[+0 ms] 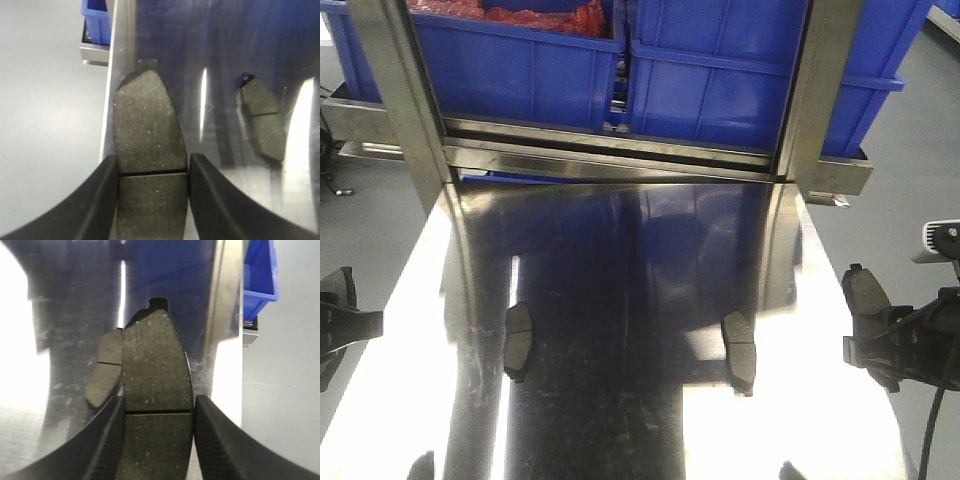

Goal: Move and align brake pads A on conveyor
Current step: 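Lift the grasped brake pad with the right gripper, then drive the base away from the table holding both pads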

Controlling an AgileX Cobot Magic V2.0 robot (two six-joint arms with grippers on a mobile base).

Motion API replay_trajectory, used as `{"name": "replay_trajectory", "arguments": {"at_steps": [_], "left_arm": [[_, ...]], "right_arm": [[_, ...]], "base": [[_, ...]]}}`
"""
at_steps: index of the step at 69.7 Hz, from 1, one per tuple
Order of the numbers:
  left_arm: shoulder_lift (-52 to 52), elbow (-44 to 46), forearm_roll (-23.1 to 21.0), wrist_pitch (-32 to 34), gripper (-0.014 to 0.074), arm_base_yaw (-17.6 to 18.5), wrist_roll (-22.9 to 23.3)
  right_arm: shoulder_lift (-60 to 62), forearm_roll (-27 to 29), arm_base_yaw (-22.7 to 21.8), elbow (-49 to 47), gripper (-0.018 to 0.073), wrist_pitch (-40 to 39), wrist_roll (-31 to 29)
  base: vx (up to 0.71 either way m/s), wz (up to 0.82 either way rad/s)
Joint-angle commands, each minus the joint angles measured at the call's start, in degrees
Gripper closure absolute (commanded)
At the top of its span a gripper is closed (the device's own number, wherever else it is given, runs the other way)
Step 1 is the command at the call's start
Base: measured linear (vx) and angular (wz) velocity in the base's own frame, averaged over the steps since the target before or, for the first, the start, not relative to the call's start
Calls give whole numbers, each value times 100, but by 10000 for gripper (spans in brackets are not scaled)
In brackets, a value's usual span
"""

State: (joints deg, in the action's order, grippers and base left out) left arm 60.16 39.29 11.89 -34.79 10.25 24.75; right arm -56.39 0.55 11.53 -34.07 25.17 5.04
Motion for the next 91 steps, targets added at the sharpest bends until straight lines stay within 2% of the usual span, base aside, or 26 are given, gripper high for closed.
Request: {"name": "replay_trajectory", "arguments": {"at_steps": [1,36,91], "left_arm": [[-109,145,44,363,464,44,21],[-109,145,44,363,464,44,21],[-109,145,44,363,464,44,21]], "right_arm": [[85,-15,-13,-174,546,-397,-26],[85,-15,-13,-174,546,-391,-26],[85,-15,-13,-174,546,-383,-26]], "base": [[-6,18],[-6,36],[-9,67]]}}
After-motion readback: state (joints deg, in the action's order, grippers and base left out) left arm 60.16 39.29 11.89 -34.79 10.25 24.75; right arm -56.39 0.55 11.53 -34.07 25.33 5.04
